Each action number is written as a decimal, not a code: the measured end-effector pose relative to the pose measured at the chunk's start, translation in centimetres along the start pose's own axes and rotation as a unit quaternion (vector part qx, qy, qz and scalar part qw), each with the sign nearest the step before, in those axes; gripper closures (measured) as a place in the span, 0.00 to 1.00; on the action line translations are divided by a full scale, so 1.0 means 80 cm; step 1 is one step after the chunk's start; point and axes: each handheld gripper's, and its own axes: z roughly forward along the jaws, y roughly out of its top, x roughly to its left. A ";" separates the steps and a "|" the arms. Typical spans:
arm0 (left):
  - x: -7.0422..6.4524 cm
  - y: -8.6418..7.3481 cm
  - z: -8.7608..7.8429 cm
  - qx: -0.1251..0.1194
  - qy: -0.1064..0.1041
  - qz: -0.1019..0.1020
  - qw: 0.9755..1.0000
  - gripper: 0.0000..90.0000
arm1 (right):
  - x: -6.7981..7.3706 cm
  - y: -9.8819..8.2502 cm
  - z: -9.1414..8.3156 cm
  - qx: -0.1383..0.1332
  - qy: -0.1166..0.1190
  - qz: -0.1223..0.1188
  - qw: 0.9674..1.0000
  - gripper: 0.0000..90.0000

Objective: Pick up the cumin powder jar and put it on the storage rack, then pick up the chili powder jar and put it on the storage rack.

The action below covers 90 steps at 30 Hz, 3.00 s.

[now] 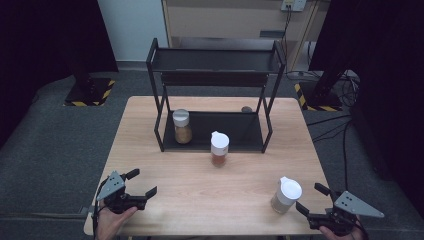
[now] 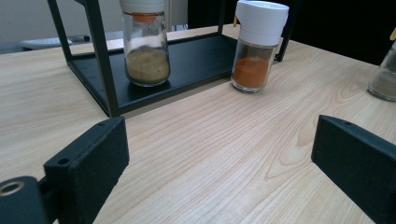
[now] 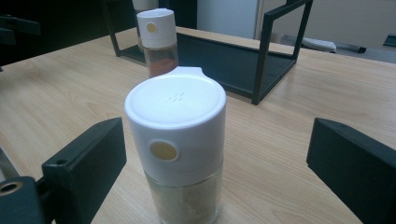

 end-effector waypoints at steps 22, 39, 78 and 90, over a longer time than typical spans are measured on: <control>-0.007 -0.004 -0.009 -0.002 0.033 0.024 0.999 0.02 | 0.000 0.000 0.001 0.001 0.001 0.003 1.000 0.06; -0.006 -0.003 -0.006 0.000 0.013 0.035 0.999 0.02 | 0.000 0.000 0.000 -0.001 0.002 0.000 1.000 0.05; -0.003 -0.003 -0.005 0.001 0.001 0.028 1.000 0.02 | 0.031 0.097 0.011 0.024 -0.002 -0.019 1.000 0.03; -0.002 -0.003 -0.006 0.000 0.001 0.026 1.000 0.02 | 0.045 0.147 0.051 0.046 0.022 -0.030 0.998 0.03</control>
